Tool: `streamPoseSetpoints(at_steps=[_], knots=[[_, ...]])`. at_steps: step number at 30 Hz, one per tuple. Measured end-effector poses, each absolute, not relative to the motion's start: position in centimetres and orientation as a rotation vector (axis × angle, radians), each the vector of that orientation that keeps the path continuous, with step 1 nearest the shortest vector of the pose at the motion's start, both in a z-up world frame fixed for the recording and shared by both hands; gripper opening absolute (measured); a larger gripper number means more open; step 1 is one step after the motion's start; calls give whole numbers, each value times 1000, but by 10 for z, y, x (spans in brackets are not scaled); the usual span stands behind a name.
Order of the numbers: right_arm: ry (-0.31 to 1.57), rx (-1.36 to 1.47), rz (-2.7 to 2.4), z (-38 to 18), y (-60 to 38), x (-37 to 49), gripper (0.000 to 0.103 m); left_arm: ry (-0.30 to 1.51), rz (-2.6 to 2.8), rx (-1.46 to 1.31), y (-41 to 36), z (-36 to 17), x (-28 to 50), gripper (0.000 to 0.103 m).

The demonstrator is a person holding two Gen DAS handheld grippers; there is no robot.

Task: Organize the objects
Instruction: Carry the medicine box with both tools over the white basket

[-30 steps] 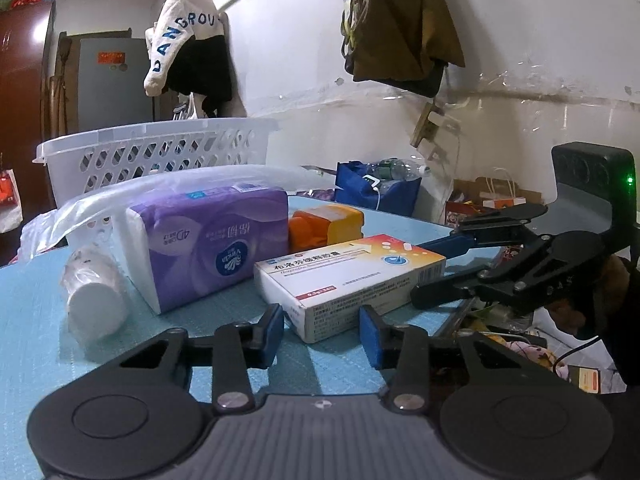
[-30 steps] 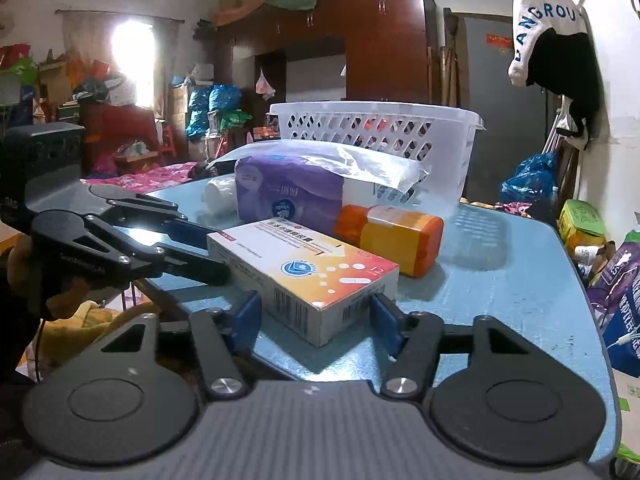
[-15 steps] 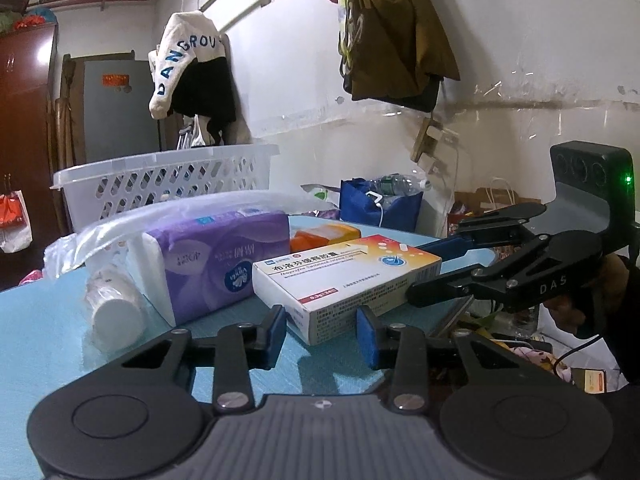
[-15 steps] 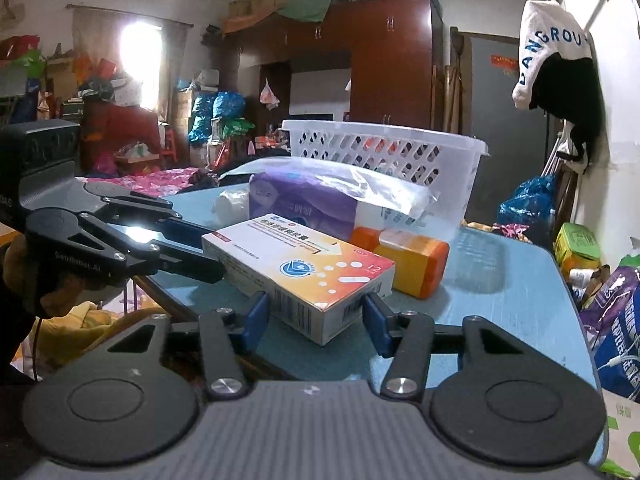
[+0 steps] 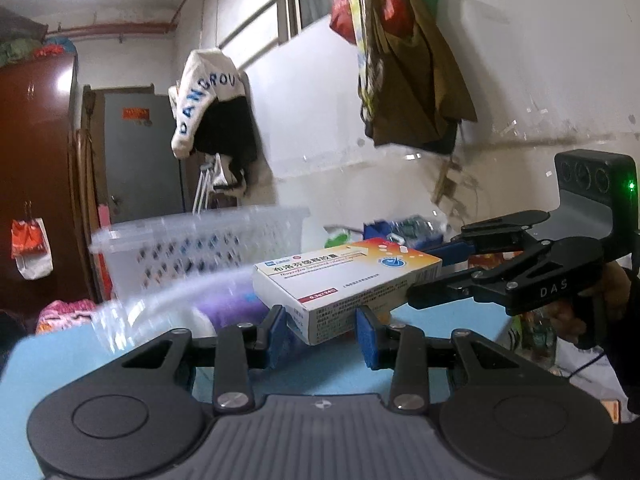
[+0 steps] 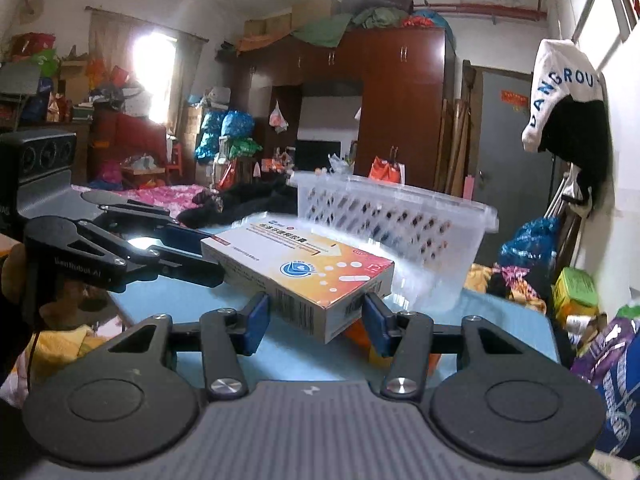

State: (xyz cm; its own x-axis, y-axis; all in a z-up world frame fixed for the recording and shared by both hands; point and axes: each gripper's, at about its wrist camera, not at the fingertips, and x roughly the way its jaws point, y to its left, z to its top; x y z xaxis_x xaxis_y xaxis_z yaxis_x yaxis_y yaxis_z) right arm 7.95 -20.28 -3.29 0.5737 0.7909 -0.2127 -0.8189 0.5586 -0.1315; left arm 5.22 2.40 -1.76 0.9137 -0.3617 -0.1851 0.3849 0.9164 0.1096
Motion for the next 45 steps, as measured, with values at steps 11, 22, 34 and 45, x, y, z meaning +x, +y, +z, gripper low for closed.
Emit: streamPoseSetpoints(at_steps=[11,22,34,45], knots=[[102,-249,939,22,-172,141,54,111,-324,225,29,56,111,42],[168,-252,922,39,-135,213,54,181,-257,196,54,94,205,42],[273,-324,881,31,-110,241,54,285,-181,156,71,79,260,42],[378,-381,862,23,-95,258,54,379,-131,180,71,71,282,42]])
